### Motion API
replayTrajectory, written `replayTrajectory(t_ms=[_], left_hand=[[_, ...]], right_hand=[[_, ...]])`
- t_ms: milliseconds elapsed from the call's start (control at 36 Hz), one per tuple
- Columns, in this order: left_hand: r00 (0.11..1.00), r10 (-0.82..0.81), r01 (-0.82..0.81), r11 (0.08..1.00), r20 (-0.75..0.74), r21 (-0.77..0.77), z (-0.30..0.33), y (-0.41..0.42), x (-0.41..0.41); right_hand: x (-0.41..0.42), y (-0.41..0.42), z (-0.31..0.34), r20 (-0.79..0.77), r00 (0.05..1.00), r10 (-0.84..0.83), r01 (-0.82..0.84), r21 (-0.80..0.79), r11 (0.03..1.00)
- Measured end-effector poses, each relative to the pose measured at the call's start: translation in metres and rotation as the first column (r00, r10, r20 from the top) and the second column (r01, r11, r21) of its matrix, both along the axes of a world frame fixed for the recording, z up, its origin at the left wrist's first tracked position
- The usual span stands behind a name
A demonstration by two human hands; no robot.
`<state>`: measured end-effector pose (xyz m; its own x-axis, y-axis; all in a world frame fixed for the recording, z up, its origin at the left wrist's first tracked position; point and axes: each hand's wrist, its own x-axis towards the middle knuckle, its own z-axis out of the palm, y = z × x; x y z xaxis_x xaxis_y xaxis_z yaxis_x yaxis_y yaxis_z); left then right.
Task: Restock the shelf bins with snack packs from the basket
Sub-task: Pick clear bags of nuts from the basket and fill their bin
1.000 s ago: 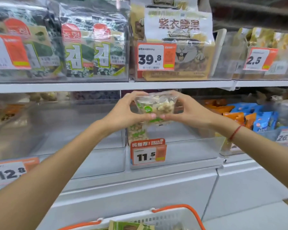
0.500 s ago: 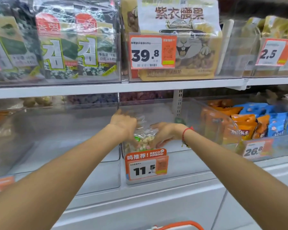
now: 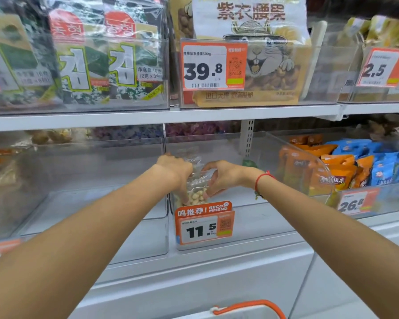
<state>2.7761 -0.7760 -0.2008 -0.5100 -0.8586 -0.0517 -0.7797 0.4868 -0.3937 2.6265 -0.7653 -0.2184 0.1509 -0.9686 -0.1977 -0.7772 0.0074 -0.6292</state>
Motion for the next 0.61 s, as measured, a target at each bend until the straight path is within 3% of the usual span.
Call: replayTrajectory(t_ms=[167, 250, 306, 389, 472, 528, 611], left_hand=[[0.994, -0.077, 0.062, 0.985, -0.082, -0.164, 0.005, 0.016, 0.008], [0.960, -0.140, 0.074, 0.962, -0.241, -0.262, 0.011, 0.038, 0.022], [0.913, -0.169, 0.066, 0.959, -0.372, -0.274, 0.013, 0.058, 0.031], [0.804, -0.185, 0.036, 0.964, -0.565, -0.264, 0.011, 0.094, 0.047], [0.704, -0.152, 0.001, 0.977, -0.694, -0.213, -0.002, 0.127, 0.064], [0.669, -0.106, -0.012, 0.988, -0.735, -0.153, -0.015, 0.146, 0.077], [0.659, 0.004, -0.040, 0.999, -0.752, -0.030, -0.041, 0.167, 0.096]], right_hand=[[-0.004, 0.021, 0.006, -0.013, 1.000, 0.005, -0.005, 0.002, 1.000], [-0.007, 0.042, 0.011, -0.177, 0.984, -0.030, -0.003, -0.181, 0.983], [-0.008, 0.061, 0.014, -0.189, 0.980, -0.058, -0.007, -0.325, 0.946], [-0.004, 0.098, 0.014, -0.093, 0.994, -0.056, -0.001, -0.524, 0.852], [0.003, 0.139, 0.007, -0.106, 0.993, -0.049, -0.033, -0.660, 0.751], [0.008, 0.164, -0.002, -0.160, 0.987, -0.017, -0.094, -0.663, 0.742], [0.014, 0.188, -0.024, -0.264, 0.963, 0.056, -0.191, -0.520, 0.832]])
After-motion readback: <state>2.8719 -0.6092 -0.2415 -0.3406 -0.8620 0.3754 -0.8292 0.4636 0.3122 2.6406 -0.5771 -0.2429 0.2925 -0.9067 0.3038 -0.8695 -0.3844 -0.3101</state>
